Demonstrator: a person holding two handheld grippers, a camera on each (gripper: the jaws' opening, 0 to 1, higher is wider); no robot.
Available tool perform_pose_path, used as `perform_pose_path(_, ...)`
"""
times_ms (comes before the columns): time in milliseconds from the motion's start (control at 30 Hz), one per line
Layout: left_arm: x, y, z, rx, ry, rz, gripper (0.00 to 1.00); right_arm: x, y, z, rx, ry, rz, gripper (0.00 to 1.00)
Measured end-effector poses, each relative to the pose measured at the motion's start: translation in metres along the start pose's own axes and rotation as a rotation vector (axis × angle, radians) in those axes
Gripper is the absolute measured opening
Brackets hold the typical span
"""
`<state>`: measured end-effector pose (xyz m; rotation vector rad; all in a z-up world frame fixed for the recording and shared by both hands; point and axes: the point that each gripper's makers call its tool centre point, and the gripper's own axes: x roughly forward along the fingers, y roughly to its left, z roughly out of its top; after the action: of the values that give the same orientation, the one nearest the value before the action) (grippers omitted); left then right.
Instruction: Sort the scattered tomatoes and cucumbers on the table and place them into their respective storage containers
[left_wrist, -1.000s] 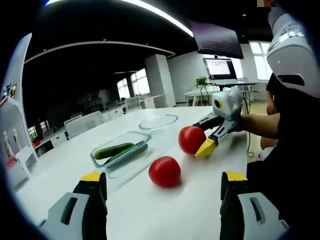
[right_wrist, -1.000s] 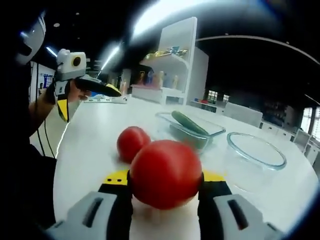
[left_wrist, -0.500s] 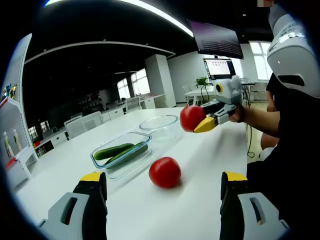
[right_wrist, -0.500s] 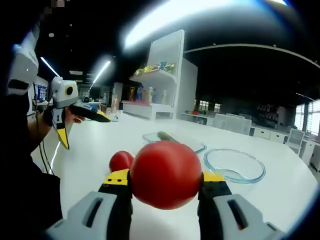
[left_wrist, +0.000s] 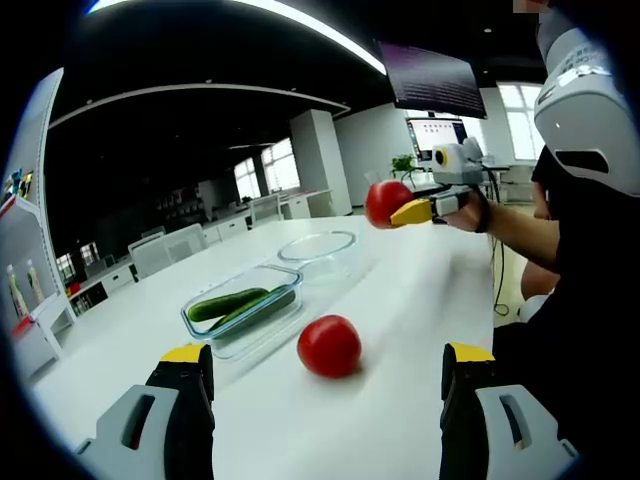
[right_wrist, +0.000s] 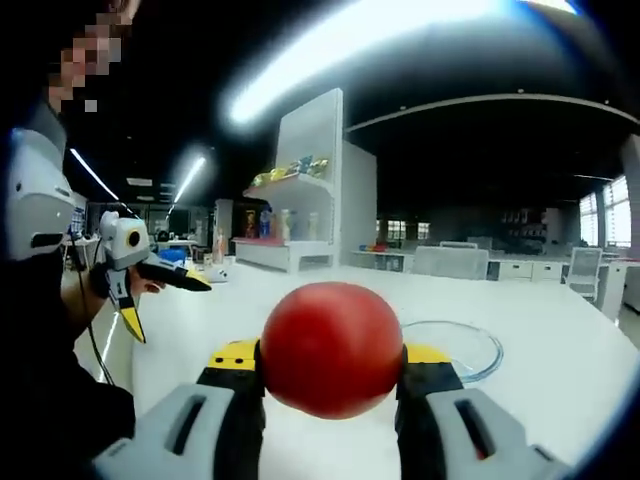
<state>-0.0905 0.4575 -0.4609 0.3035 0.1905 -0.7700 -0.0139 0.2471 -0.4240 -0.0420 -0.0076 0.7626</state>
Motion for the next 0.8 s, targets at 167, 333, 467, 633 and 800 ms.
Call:
perform_pose_path(167,0.0,0.0,0.001,0.004,0.004,0.0,0.94,0.0,-0.015,0.01,0.001,-0.019,-0.027,0.47)
perform_pose_path(333,0.0,-0.001,0.002,0.009,0.002,-0.002,0.94,0.007,-0.035,0.015,0.006,-0.018,-0.066,0.47)
perform_pose_path(467,0.0,-0.002,0.003,0.011,0.002,-0.003,0.94,0.013,-0.047,0.021,0.067,-0.054,-0.052,0.47)
perform_pose_path(633,0.0,-0.002,0.004,0.013,0.004,-0.003,0.94,0.025,-0.071,0.026,0.065,-0.05,-0.09,0.47)
perform_pose_path(800,0.002,-0.002,0.005,0.017,0.003,-0.008,0.94,0.039,-0.092,0.022,0.066,-0.026,-0.126,0.47)
